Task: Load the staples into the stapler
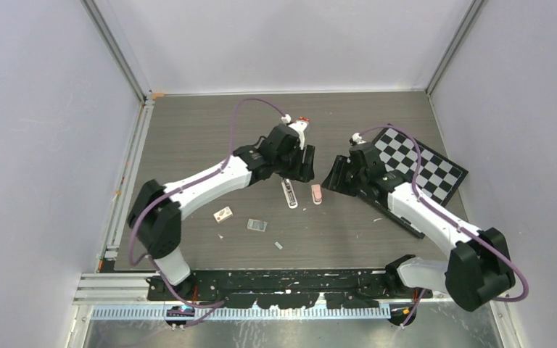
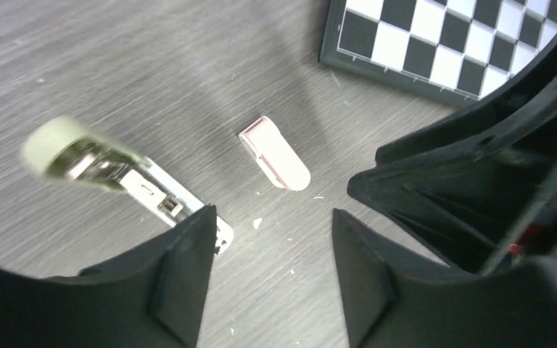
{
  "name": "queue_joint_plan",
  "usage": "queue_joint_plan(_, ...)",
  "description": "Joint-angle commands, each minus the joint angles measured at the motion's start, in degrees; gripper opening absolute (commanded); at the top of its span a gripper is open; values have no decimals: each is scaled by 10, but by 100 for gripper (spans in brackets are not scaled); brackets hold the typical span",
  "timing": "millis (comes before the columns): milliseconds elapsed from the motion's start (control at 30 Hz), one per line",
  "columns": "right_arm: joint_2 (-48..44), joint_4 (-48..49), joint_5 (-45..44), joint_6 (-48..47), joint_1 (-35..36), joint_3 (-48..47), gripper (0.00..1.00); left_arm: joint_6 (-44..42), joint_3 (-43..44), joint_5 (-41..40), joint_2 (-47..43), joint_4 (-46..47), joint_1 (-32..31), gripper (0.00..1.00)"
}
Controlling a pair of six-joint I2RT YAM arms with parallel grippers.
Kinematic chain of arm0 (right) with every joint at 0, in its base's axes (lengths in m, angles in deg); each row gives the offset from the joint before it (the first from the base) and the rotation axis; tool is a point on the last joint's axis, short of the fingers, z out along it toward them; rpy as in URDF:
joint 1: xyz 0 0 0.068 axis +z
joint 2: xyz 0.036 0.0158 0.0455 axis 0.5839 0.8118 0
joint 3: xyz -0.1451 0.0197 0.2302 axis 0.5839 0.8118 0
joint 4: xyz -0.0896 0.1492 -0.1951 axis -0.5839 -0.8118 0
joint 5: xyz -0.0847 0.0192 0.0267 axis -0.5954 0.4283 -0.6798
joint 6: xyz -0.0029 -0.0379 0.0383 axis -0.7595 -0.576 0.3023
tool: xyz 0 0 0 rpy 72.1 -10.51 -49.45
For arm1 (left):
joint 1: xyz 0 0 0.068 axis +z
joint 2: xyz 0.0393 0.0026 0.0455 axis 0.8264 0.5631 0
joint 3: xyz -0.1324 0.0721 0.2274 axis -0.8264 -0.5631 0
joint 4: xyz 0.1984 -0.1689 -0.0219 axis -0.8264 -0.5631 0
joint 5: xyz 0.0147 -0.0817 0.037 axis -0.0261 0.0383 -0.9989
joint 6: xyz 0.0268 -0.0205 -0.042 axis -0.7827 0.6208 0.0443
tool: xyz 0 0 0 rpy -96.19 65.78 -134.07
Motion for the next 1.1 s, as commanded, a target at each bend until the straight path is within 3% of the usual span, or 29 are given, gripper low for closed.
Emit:
queue_joint_plan(0, -41, -44, -11, -15, 33, -3, 49, -34, 6, -59, -78, -50, 7, 70)
queue_joint_plan(133, -55, -38, -54, -10, 105, 11, 54, -58, -16, -76, -126, -92, 21, 98)
queue_joint_plan(200, -54, -31, -93, -3, 150, 16, 55, -60, -27, -88, -148, -117, 32, 100)
queue_joint_plan(467, 8, 47, -166, 15, 322, 25, 54, -41, -137, -89, -294, -152, 110, 100)
queue_joint_plan(600, 78, 76, -181, 15, 384, 0, 54, -28, -176, -45, -363, -153, 143, 99)
queue_joint_plan(700, 132, 61, -211, -2, 430, -42, 55, -18, -205, -39, -413, -156, 159, 93)
queue_joint_plan(867, 204, 11, -241, -15, 471, -99, 56, -14, -215, 16, -435, -193, 180, 82)
queue_joint_plan(1067, 237, -2, -249, -4, 486, -112, 48, -12, -238, 41, -445, -205, 185, 75)
